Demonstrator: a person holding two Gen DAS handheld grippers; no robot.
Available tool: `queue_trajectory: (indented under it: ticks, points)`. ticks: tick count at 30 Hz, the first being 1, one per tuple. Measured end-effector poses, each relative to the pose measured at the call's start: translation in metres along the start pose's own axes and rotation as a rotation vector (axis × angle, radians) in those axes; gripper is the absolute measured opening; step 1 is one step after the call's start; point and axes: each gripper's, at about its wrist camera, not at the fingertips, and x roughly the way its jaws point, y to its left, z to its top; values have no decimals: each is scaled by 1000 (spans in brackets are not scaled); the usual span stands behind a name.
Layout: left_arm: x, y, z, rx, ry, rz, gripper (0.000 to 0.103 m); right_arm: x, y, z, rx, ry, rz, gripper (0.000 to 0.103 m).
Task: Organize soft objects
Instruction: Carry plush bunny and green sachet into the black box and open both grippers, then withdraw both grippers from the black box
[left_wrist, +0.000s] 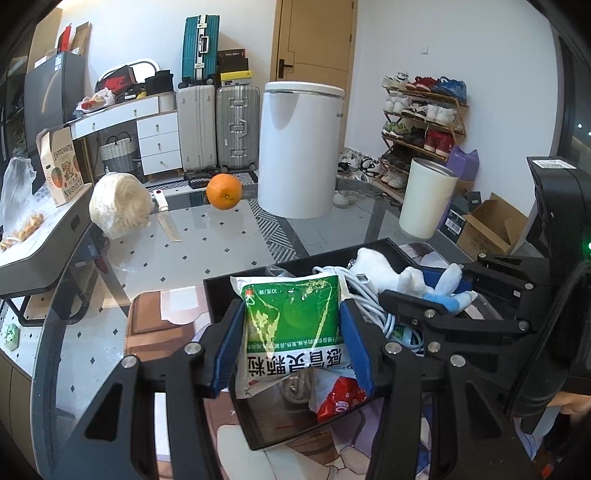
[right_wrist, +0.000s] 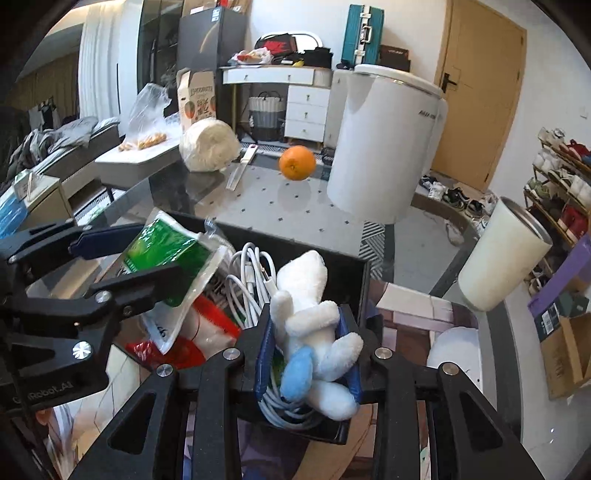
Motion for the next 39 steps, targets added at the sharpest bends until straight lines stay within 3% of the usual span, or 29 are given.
queue_trajectory:
  ticks: [4,7,11,16,18,21,24,32,39]
  points:
    - [4,-1,0,5,13,-7,51,-1,-2,0,-11,4,27,37]
    - [6,-3,0,11,25,-21,52,-11,-2,-2,-24,-27,55,47]
    - [8,-6,-2,18,30,-35,55,-27,-8,-6,-16,-69,31,55]
    - [1,-8,-6,28,27,-25,72,-46,-22,-17,19,-106,37,72]
    - [-6,-11,-10,45,9,-26,84,-54,-27,-23,37,-129,51,87]
    - [-23,-17,-13,68,-42,11,102,-63,-30,-33,46,-152,61,92]
    - [-40,-18,-19,62,-90,19,103,-69,-30,-42,51,-161,68,102]
    - [-65,-9,-38,-13,-155,28,103,-77,-28,-61,113,-226,113,102]
    - [-67,-2,-51,-75,-183,40,103,-80,-15,-66,79,-260,128,102]
